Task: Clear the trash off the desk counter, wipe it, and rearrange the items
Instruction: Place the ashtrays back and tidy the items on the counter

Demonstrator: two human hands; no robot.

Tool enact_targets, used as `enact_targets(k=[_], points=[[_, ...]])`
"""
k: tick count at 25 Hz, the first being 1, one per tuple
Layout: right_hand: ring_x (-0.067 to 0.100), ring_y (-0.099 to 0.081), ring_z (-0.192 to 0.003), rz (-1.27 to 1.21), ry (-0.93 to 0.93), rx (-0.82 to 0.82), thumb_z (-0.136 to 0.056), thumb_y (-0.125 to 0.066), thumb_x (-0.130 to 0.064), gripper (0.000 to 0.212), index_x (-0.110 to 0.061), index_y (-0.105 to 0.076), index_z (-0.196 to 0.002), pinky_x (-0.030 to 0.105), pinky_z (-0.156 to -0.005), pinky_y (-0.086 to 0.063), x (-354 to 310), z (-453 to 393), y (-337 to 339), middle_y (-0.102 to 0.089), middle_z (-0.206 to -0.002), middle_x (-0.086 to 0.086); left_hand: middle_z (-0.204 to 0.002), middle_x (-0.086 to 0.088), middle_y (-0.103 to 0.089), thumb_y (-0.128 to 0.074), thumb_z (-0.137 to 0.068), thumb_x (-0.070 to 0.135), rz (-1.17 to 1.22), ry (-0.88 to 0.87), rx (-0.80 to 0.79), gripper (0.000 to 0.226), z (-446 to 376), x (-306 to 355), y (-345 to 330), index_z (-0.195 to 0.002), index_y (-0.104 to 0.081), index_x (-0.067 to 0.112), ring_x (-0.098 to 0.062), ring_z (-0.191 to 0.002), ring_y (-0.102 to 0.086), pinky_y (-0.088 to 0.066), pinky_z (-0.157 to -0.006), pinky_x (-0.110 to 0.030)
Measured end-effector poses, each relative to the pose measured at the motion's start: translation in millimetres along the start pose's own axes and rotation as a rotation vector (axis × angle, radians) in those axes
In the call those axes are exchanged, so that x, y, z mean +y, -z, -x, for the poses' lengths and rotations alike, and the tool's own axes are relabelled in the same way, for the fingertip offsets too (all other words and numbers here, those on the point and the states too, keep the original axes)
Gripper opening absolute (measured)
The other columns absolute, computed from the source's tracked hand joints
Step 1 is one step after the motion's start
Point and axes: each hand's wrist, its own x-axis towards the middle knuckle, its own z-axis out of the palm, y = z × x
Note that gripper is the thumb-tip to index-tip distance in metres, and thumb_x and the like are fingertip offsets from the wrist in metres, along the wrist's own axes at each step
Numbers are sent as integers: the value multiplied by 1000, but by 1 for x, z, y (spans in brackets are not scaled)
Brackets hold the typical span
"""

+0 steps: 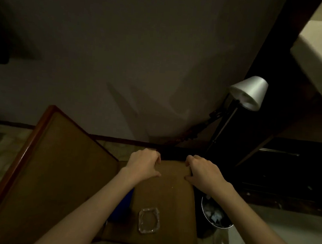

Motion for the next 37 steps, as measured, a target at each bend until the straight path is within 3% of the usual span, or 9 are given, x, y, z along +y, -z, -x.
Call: enact_targets(k=[11,17,23,26,29,31,33,37], points=[[25,-60,-106,-7,-9,-244,-90,-62,-29,43,-15,-45,-127,31,-77,-46,-9,-62,-181,-58,-120,6,-112,1,-65,-74,-79,43,147,263,-189,46,-28,-101,-189,-116,-59,21,-14,-100,-62,-54,-85,-33],[26,-58,-110,17,-5,-350,-91,-53,-3,42,-10,-42,-131,26,-72,-36,-7,-103,-298,-56,-124,10,-109,1,-64,-74,-79,43,279,359,-268,47,-55,-135,-319,-115,-60,17,-15,-99,-61,-53,-83,-32],[23,-61,-100,-209,-110,-497,-89,-62,-25,24,-14,-57,-110,22,-65,-39,1,-117,-379,-63,-112,6,-79,4,-68,-79,-76,38,507,461,-335,25,-58,-146,-393,-80,-66,17,-7,-72,-63,-52,-63,-23],[19,-62,-98,-406,-192,-551,-86,-67,-29,26,-17,-63,-109,19,-60,-40,0,-114,-408,-66,-110,3,-79,-2,-68,-76,-81,20,742,530,-363,18,-60,-145,-407,-75,-60,15,-11,-73,-68,-59,-67,-27],[25,-62,-105,-522,-271,-471,-89,-64,-26,27,-16,-58,-113,24,-70,-42,-2,-104,-420,-65,-112,6,-89,-12,-69,-74,-81,9,841,569,-332,15,-58,-143,-404,-78,-59,10,-21,-84,-71,-60,-78,-40],[23,-62,-101,-558,-275,-443,-90,-63,-26,10,-23,-55,-96,24,-70,-42,-2,-102,-413,-64,-103,1,-91,-12,-70,-75,-80,10,878,574,-318,15,-54,-144,-394,-79,-60,10,-20,-85,-71,-60,-78,-38],[19,-59,-89,-552,-256,-450,-90,-63,-28,20,-26,-46,-81,24,-64,-42,-1,-99,-391,-59,-92,-2,-92,-12,-70,-77,-78,11,918,552,-324,16,-51,-144,-371,-80,-62,7,-17,-82,-70,-60,-74,-32],[19,-59,-82,-596,-160,-408,-87,-67,-30,22,-15,-54,-97,36,-74,-50,0,-97,-305,-62,-90,2,-78,-5,-67,-78,-77,14,924,449,-316,18,-46,-135,-282,-77,-61,8,-11,-69,-68,-56,-61,-22]])
